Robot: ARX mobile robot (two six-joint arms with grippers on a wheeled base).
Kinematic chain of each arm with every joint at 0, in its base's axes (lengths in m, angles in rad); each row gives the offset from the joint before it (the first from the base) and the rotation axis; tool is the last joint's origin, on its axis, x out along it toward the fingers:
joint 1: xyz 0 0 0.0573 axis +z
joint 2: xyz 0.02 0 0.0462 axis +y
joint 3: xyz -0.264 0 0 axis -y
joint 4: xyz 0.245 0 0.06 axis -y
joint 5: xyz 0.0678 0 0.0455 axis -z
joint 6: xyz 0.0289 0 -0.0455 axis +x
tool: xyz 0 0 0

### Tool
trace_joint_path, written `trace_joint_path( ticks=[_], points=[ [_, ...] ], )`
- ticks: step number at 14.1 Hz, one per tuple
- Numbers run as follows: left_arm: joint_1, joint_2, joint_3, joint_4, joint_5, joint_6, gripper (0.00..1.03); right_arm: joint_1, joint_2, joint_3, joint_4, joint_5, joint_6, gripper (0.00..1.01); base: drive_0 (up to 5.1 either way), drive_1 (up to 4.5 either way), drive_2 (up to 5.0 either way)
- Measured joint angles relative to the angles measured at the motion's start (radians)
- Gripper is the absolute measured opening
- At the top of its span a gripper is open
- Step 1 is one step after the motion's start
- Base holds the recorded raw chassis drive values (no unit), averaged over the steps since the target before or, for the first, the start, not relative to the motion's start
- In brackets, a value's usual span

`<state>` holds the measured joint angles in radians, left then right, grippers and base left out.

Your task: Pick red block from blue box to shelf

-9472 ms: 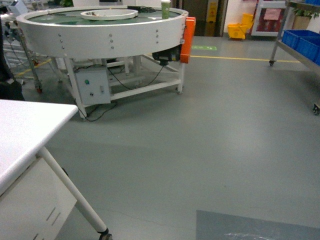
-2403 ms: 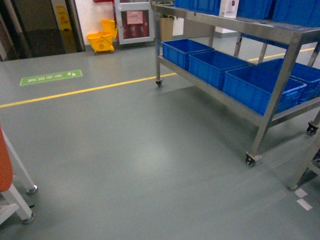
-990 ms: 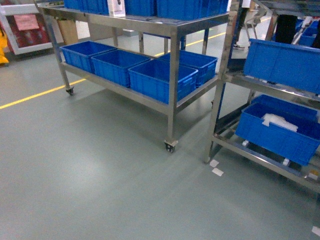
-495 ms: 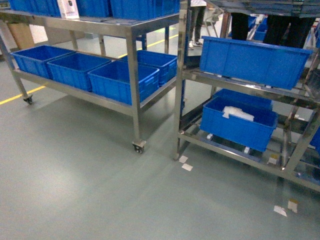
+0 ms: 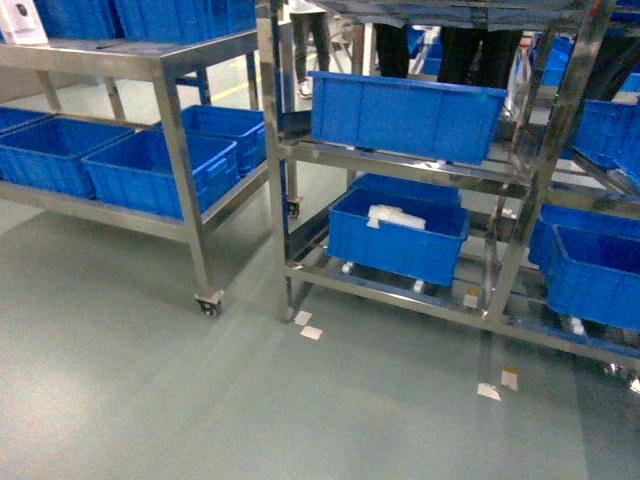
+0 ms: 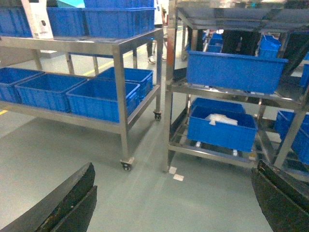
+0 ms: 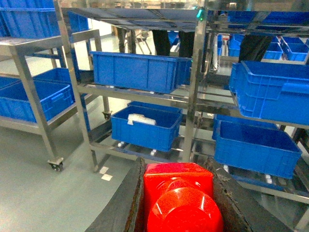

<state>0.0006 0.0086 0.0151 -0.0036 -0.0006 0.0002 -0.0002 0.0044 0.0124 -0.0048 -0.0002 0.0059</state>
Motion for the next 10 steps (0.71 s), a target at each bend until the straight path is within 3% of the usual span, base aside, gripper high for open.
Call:
trace_joint_path(
  ticks=[10],
  points=[
    [0.0, 0.0, 0.0, 0.0, 0.0, 0.0, 0.98, 0.0, 0.0, 0.0, 0.0, 0.0, 0.0, 0.28, -1.5, -1.52, -1.5]
  ],
)
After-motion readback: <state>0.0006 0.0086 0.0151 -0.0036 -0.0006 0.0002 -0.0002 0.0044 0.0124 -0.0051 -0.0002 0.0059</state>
